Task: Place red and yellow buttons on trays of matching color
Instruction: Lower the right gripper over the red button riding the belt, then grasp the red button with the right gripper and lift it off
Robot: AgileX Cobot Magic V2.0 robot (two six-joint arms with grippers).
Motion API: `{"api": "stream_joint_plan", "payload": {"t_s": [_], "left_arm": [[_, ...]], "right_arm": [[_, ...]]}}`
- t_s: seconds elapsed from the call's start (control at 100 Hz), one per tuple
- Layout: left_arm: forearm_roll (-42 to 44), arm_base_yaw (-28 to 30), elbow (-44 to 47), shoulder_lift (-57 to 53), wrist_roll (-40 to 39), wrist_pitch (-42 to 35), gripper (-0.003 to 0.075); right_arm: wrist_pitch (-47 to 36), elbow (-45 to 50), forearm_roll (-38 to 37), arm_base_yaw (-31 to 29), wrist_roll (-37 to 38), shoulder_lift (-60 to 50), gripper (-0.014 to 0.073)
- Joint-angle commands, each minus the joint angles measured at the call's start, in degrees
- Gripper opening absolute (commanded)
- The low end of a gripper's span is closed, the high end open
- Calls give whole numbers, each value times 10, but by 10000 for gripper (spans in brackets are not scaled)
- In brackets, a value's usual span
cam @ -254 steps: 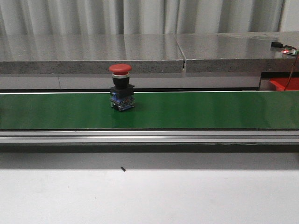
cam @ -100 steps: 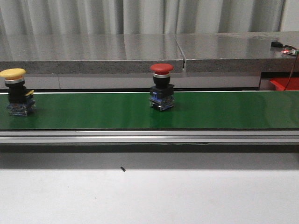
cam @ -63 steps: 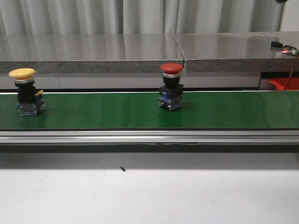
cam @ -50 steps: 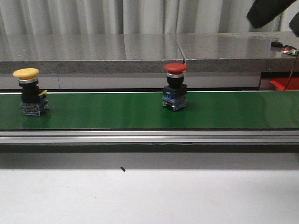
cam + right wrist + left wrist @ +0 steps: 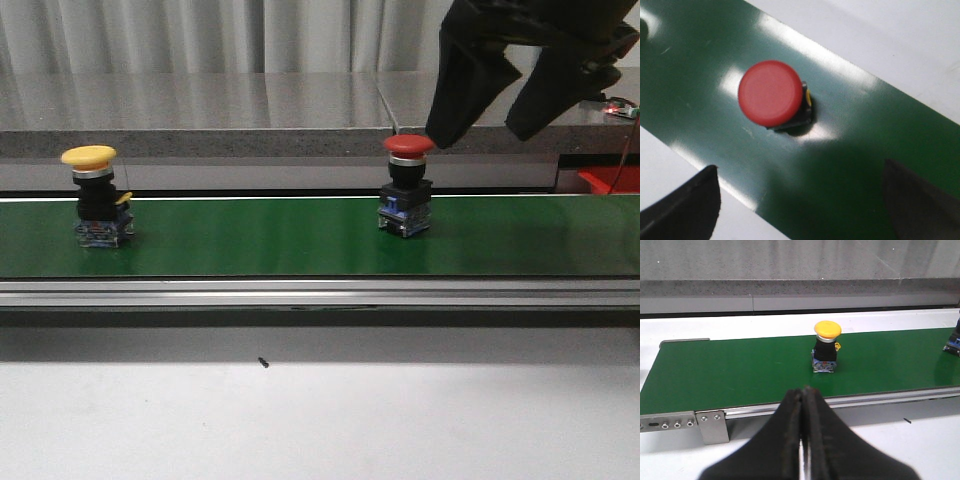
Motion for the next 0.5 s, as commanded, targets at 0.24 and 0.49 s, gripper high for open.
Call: {"api": "stream_joint_plan", "payload": {"t_s": [0.24,0.49], "left_arm": [[-11,-4,-15,6,-2,-44,-20],[-11,-4,-15,6,-2,-44,-20]], "right_arm": [[-24,-70,1,3,2,49,645],[-40,-78,0,3,2,78,633]]}}
